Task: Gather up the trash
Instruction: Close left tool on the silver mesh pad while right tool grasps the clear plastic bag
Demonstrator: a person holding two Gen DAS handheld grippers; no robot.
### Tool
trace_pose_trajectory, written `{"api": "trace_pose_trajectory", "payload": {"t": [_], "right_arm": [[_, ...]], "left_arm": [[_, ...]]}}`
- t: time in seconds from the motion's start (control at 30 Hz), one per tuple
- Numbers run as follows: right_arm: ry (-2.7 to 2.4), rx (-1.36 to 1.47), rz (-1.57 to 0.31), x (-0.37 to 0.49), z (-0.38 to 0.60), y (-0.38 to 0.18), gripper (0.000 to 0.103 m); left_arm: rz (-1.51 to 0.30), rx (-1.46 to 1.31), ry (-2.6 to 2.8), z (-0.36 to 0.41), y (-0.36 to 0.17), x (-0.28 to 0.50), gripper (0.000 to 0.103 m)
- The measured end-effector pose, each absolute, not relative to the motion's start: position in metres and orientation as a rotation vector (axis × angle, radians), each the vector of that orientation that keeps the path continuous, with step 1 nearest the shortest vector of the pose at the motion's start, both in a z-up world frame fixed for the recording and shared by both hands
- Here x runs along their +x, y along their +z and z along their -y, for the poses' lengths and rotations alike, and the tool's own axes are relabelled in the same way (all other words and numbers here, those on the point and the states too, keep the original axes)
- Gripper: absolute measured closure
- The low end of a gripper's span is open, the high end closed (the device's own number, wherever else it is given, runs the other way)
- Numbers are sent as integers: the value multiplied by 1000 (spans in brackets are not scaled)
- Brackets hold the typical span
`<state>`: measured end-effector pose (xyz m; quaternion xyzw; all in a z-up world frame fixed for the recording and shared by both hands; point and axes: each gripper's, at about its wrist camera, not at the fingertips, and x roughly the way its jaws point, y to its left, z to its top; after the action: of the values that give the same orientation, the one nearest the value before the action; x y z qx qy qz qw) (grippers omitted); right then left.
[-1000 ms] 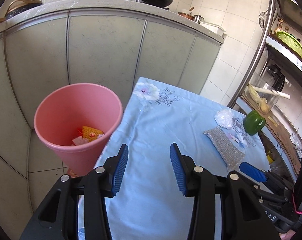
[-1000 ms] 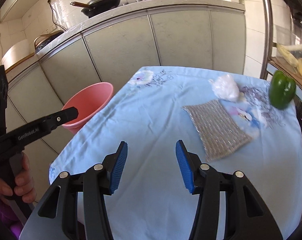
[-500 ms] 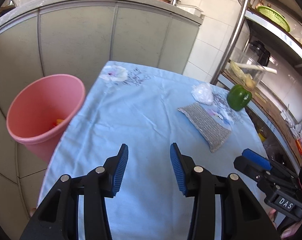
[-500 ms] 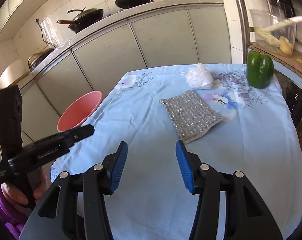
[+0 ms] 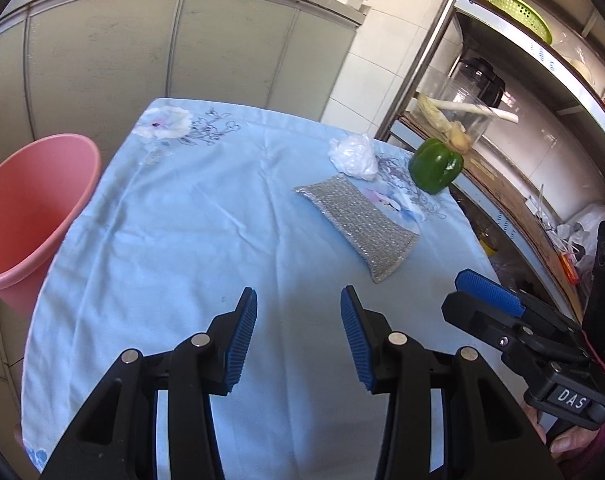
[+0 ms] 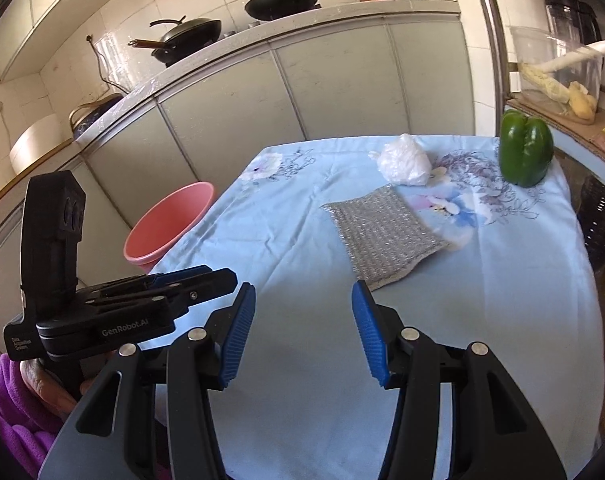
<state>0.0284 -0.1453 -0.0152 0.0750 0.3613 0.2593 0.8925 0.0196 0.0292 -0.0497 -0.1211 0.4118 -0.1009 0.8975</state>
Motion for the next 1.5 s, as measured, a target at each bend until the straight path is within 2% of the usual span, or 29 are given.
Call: {"api": "trace_pose_trajectory", "payload": {"t": [0.3,0.73,0.87,0.93,0.97,1.0,1.1,1.5], "right_arm": [[472,124,-689,32,159,-9,52],[432,126,-702,53,172,-10,52],[419,133,-716,61,175,-12,52],[413,142,-721,65,177,-13,52],[410,145,-723,67,178,-13,52],[404,150,-726,71,180,-13,52],[384,155,-731,81,184,-11,52],[385,208,-795,170,172,-13,52]], "left_arm": [[-892,-262,-278,-6,-43,76,60],[-988,-361,-193,8,-84,156,61],[-969,-357,-178,11,-85,163,67],[-971,-368,-178,11,-87,166,80],[-973,-371,-182,11,-87,167,92],[-974,-374,-187,11,-88,167,94],[-957,-377,-205,8,-85,163,97],[-820,-345,-176,-45,-42,113,97]]}}
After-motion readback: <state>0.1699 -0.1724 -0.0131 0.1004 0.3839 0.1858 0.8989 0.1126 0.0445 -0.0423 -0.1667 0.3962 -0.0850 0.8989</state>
